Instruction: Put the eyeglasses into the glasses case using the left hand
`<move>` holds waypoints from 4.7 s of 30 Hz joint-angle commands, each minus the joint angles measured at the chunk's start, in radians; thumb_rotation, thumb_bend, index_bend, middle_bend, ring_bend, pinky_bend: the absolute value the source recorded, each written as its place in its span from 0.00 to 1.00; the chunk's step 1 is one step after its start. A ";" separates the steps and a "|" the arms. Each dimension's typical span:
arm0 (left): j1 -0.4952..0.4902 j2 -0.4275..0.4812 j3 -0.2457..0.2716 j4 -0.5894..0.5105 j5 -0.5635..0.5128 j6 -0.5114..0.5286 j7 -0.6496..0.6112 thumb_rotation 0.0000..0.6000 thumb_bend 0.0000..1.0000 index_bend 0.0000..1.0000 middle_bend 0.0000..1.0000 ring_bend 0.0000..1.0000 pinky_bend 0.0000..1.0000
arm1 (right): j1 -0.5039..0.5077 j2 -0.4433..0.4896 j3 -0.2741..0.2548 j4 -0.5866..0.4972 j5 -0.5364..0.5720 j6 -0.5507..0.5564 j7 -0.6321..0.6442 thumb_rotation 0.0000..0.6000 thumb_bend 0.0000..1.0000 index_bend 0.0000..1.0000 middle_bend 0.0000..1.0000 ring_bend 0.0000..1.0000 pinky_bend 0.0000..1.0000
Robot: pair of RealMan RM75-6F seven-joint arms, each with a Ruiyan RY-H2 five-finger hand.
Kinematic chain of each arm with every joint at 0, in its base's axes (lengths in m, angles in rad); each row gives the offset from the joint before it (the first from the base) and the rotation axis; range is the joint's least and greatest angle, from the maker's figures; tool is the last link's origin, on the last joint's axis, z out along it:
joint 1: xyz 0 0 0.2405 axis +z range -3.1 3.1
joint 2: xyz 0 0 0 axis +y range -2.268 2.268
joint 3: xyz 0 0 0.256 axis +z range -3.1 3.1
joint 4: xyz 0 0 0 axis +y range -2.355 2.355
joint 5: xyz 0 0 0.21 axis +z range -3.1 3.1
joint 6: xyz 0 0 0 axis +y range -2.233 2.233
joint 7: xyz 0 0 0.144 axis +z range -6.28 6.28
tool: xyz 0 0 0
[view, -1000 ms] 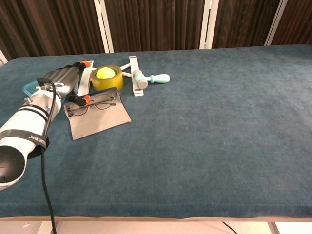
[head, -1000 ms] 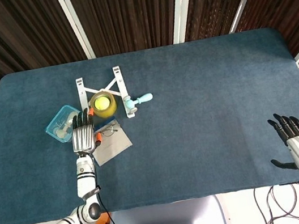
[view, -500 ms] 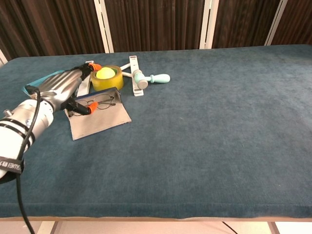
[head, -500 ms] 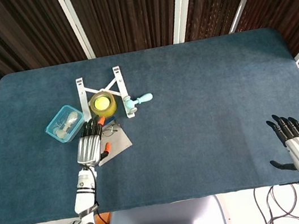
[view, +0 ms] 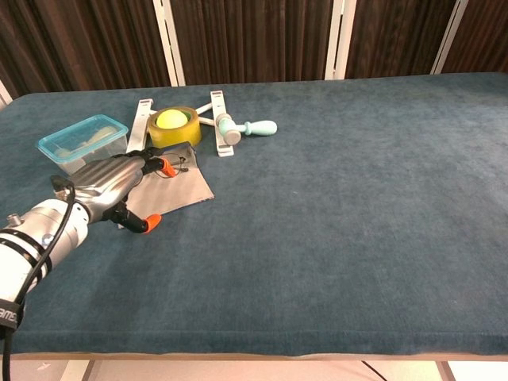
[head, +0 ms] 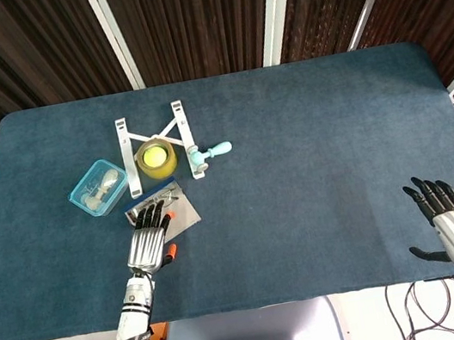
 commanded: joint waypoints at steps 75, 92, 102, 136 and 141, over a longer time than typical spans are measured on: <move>-0.092 -0.182 -0.067 0.317 -0.080 0.148 0.257 1.00 0.42 0.39 0.04 0.00 0.16 | -0.006 0.028 -0.005 0.006 -0.025 0.021 0.066 1.00 0.18 0.00 0.00 0.00 0.00; -0.072 -0.167 -0.104 0.312 -0.073 0.063 0.146 1.00 0.54 0.57 0.10 0.03 0.15 | -0.005 0.027 -0.002 0.007 -0.021 0.018 0.063 1.00 0.18 0.00 0.00 0.00 0.00; 0.005 -0.077 -0.054 0.143 0.027 0.139 0.050 1.00 0.54 0.60 0.12 0.04 0.15 | -0.006 0.027 -0.004 0.005 -0.024 0.018 0.060 1.00 0.18 0.00 0.00 0.00 0.00; -0.045 0.022 -0.133 0.048 -0.165 0.036 0.179 1.00 0.52 0.62 0.13 0.05 0.14 | -0.004 0.026 -0.005 0.003 -0.022 0.011 0.054 1.00 0.18 0.00 0.00 0.00 0.00; -0.060 0.007 -0.136 0.077 -0.177 0.031 0.182 1.00 0.52 0.61 0.14 0.06 0.14 | -0.004 0.027 -0.005 0.003 -0.021 0.011 0.055 1.00 0.18 0.00 0.00 0.00 0.00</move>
